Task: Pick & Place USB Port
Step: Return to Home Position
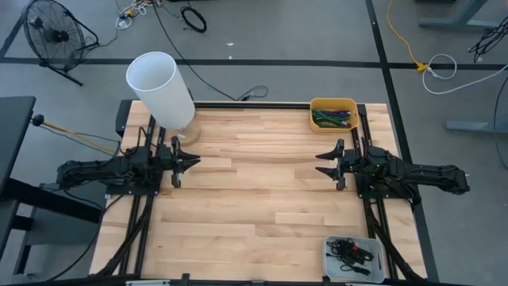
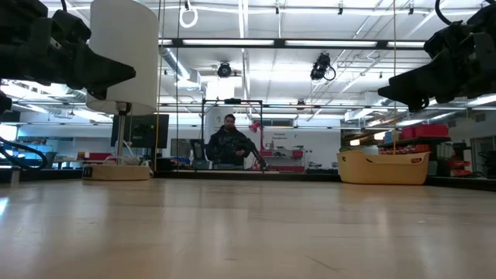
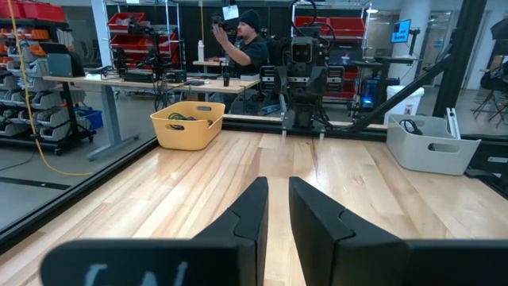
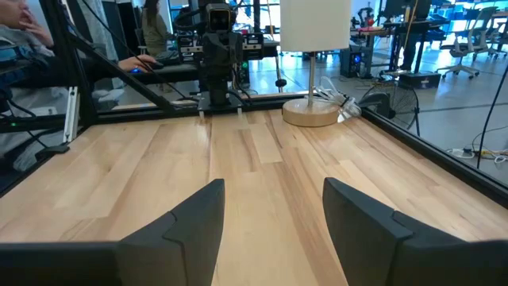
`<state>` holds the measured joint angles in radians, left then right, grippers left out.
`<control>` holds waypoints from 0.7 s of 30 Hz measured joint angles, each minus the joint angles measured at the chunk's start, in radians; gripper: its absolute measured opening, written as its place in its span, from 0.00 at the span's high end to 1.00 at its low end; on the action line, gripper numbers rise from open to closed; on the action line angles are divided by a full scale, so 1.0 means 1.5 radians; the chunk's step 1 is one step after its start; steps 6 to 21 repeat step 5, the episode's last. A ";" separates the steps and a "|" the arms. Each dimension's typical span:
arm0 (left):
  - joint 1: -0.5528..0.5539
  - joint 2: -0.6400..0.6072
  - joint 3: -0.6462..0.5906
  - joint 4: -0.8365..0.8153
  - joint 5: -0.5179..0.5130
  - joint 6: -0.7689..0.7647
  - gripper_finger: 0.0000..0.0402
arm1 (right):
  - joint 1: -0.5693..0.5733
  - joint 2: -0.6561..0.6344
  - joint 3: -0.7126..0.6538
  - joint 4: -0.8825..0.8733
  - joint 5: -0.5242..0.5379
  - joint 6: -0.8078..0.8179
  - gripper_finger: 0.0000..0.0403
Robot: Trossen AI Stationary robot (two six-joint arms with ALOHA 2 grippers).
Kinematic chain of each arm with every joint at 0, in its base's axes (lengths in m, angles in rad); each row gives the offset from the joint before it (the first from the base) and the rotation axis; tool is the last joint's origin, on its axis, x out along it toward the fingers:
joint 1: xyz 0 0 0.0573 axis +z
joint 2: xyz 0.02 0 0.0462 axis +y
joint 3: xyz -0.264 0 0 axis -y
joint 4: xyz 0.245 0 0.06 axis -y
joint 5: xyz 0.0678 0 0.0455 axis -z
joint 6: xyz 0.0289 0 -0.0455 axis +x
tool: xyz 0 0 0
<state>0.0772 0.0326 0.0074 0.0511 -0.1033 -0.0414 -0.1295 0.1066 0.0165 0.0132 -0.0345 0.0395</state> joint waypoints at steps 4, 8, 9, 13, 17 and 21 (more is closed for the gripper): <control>0.000 0.000 0.000 0.000 0.000 0.000 0.86 | 0.000 0.000 0.000 0.000 0.000 0.000 0.47; 0.000 0.000 0.000 0.000 0.000 0.000 0.86 | 0.000 0.000 0.000 0.000 0.000 0.000 0.47; 0.000 0.000 0.000 0.000 0.000 0.000 0.86 | 0.000 0.000 0.000 0.000 0.000 0.000 0.47; 0.000 0.000 0.000 0.000 0.000 0.000 0.86 | 0.000 0.000 0.000 0.000 0.000 0.000 0.47; 0.000 0.000 0.000 0.000 0.000 0.000 0.86 | 0.000 0.000 0.000 0.000 0.000 0.000 0.47; 0.000 0.000 0.000 0.000 0.000 0.000 0.86 | 0.000 0.000 0.000 0.000 0.000 0.000 0.47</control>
